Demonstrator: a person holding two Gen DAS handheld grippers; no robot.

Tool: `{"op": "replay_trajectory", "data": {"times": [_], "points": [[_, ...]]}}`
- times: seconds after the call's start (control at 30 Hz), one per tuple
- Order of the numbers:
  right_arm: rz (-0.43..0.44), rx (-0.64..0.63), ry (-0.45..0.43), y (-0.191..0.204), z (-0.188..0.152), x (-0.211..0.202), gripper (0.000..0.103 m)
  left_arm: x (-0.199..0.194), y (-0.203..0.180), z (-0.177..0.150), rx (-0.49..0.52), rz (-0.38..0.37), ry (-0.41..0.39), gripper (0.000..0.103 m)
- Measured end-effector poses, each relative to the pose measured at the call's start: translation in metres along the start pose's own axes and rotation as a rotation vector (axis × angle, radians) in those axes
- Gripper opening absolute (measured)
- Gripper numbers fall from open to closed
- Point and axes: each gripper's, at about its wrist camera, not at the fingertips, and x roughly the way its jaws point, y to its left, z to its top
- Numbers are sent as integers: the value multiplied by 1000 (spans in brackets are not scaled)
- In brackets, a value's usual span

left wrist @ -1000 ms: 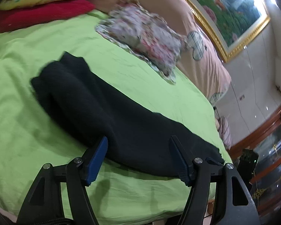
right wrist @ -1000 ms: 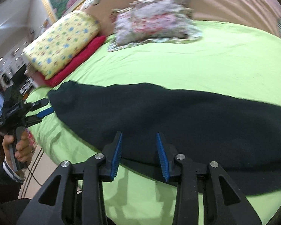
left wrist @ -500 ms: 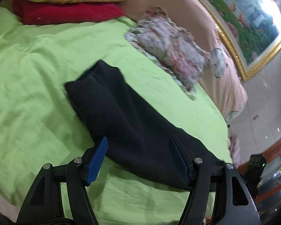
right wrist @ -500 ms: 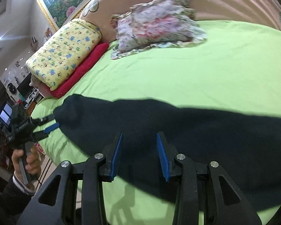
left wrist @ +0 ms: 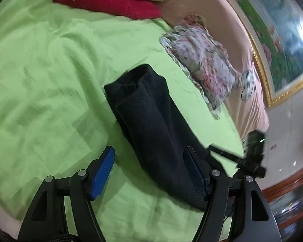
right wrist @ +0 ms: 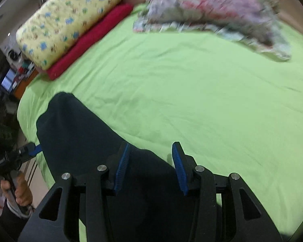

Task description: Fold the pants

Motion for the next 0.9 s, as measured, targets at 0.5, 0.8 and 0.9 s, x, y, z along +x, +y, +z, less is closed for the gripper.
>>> {"op": "replay_trajectory", "data": {"times": [0.5,0.8,0.9], "points": [[-93,-168,-26,33,-25,-13,14,45,-11,18,92,102,-29,71],[-160,-71,-147,34,-24,-14,12,47,-22,41,59,-6,-57,20],[-157,-40,-204,35,-25,-31,12,15,-42,36,83,-85,-80,18]]}}
